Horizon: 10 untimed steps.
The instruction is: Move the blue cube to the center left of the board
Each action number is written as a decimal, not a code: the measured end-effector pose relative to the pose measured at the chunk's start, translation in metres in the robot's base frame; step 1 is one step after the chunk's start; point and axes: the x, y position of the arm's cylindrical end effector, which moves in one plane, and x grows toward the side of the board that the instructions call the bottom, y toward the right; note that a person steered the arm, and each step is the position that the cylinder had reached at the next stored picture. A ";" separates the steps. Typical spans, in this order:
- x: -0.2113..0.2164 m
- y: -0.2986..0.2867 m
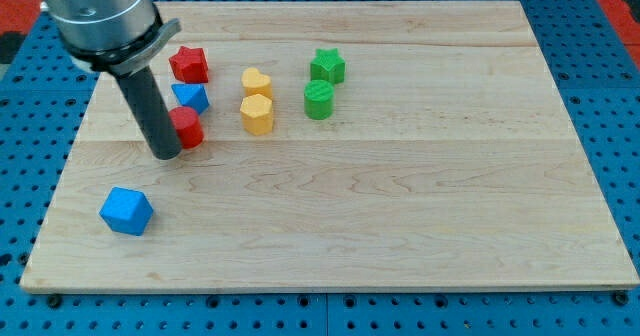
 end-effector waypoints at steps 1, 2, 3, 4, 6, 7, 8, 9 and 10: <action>-0.010 0.020; 0.018 0.026; 0.086 0.026; 0.108 0.002; 0.083 -0.051; 0.051 -0.049; 0.041 -0.054; 0.052 -0.060; 0.057 -0.069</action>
